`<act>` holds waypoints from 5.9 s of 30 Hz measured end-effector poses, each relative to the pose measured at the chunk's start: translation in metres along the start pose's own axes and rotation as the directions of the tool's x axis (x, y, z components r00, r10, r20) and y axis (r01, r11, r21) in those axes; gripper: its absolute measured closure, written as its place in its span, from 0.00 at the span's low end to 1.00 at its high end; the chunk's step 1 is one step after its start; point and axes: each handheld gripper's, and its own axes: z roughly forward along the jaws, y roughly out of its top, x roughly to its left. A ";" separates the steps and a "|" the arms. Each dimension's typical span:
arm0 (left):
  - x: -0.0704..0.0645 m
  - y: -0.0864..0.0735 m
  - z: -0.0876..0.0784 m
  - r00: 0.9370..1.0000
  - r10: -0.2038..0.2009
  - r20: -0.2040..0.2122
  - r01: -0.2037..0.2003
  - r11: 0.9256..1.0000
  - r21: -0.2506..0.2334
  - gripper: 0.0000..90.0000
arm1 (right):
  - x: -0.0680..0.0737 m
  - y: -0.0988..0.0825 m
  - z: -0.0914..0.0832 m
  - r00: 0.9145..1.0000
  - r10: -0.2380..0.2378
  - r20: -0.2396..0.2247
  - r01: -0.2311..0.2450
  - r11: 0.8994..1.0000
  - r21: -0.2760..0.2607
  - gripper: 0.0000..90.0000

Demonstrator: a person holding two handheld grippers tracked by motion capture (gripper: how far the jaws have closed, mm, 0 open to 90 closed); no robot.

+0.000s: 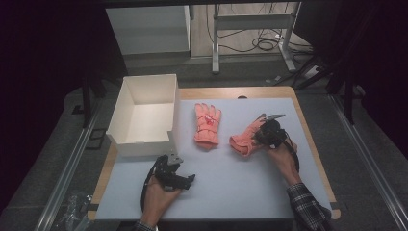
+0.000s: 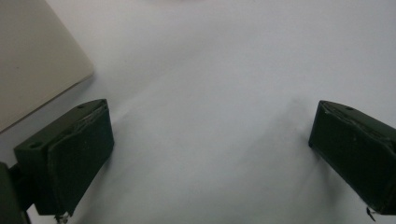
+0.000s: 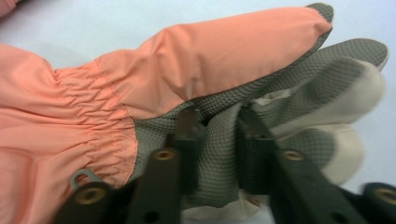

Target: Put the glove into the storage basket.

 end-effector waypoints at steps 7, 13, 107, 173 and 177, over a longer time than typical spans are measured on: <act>0.000 0.000 0.000 1.000 0.000 0.000 0.000 1.000 0.000 0.00 | -0.009 -0.003 -0.006 0.998 0.014 -0.060 -0.016 0.999 -0.043 0.94; 0.000 0.000 0.000 1.000 0.000 0.000 0.000 1.000 -0.001 0.00 | -0.016 -0.004 -0.014 0.992 0.028 -0.126 -0.038 0.997 -0.071 0.94; 0.000 0.000 0.000 1.000 0.002 -0.001 -0.002 1.000 0.001 0.00 | 0.067 0.024 -0.033 0.831 -0.298 -0.470 0.234 0.953 -0.190 0.57; 0.000 0.000 0.000 1.000 -0.003 0.001 0.003 1.000 -0.001 0.00 | 0.099 0.118 0.078 0.937 -0.027 -0.348 0.004 0.998 -0.065 0.96; 0.000 0.000 0.000 1.000 -0.003 0.001 0.003 1.000 -0.001 0.00 | 0.094 0.121 0.072 0.939 -0.010 -0.345 -0.019 0.997 -0.080 0.96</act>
